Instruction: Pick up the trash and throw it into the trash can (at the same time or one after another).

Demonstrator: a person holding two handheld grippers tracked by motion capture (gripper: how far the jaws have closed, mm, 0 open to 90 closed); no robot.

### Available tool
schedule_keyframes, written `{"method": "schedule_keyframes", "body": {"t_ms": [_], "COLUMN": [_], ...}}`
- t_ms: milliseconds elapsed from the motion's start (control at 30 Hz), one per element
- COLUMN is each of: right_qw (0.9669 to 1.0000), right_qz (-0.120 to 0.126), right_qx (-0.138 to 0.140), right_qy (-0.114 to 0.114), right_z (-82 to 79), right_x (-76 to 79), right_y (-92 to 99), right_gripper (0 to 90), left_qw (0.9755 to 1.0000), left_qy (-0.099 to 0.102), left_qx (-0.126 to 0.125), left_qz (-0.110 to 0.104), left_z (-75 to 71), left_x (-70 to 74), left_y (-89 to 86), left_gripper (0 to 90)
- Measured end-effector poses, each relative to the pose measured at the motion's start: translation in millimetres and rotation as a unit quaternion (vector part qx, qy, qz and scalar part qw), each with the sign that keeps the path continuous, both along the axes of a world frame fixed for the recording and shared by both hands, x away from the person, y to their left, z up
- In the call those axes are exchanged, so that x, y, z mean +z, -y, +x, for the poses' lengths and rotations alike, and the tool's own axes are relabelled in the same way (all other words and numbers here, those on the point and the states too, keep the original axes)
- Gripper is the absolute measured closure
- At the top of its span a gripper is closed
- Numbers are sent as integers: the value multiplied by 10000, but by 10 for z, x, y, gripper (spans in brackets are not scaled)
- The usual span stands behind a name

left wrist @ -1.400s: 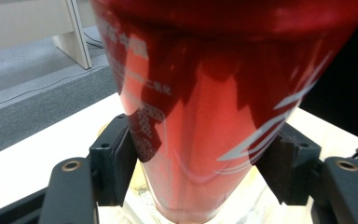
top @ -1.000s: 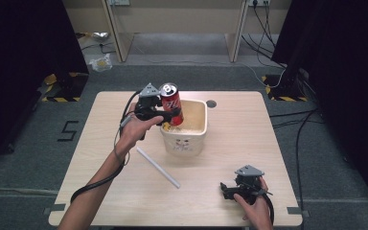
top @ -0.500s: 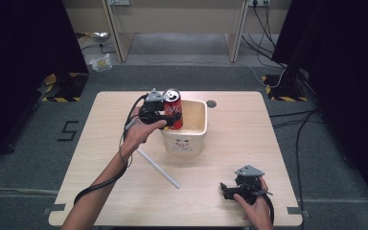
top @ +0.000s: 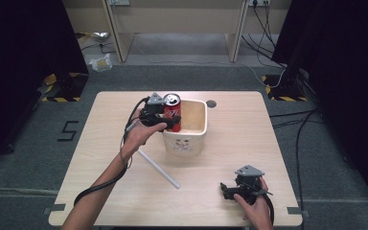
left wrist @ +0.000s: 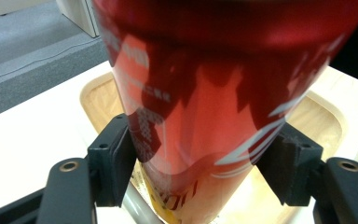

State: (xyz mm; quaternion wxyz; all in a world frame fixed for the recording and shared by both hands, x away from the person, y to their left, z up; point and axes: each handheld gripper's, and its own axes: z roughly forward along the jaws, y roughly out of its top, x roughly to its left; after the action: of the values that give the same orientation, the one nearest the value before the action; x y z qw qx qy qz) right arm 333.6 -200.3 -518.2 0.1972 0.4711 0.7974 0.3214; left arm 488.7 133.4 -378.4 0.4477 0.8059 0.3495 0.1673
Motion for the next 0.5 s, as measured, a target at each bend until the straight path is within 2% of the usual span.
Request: {"method": "schedule_keyframes", "body": {"t_ms": [267, 367, 500], "right_qw": [10000, 10000, 10000], "right_qz": [-8, 3, -5], "right_qx": [5, -4, 0], "right_qy": [1, -16, -10], "right_z": [1, -1, -1], "right_x": [0, 1, 0], "right_y": [1, -1, 0], "right_gripper": [3, 3, 3], "left_qw": [10000, 9999, 9999], "left_qy": [-45, -82, -81], "left_qx": [11, -49, -38], "left_qz": [-1, 133, 109], "left_z": [2, 0, -2], "left_x": [-22, -39, -47], "left_y": [3, 10, 9], "left_gripper": [318, 325, 325]}}
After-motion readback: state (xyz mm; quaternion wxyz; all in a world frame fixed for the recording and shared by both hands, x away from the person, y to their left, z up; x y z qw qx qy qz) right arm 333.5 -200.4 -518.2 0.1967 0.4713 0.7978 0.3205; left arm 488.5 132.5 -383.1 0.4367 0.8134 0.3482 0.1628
